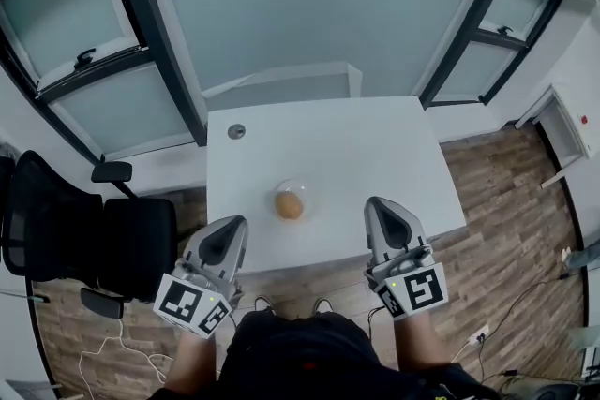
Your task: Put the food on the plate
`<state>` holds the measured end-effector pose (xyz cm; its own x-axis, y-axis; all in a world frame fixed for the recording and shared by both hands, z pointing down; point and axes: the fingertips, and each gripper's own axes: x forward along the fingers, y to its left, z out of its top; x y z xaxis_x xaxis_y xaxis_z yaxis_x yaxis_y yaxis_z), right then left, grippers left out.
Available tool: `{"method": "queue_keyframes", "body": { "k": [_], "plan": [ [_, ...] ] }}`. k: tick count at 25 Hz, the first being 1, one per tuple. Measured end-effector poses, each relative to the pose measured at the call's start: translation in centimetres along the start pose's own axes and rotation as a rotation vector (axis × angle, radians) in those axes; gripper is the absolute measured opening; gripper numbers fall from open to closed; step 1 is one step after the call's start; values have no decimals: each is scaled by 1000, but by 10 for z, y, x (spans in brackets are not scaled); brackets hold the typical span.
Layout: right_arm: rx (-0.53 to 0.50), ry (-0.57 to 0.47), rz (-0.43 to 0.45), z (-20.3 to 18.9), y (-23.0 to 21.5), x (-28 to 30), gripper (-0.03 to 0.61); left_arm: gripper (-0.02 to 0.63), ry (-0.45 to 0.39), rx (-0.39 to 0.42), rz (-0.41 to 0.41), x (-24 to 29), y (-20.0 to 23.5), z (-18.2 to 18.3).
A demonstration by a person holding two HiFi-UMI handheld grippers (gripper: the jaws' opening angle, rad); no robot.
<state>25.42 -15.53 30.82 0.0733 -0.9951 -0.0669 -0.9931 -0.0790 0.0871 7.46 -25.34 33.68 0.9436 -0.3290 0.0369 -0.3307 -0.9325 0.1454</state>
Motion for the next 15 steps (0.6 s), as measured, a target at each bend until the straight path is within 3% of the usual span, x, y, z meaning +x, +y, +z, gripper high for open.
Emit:
{"method": "queue_keyframes", "body": {
  "k": [15],
  "plan": [
    [-31,-7,7,16,-1,-12,23,25,-38,18,-2,-8,-17,18]
  ]
}}
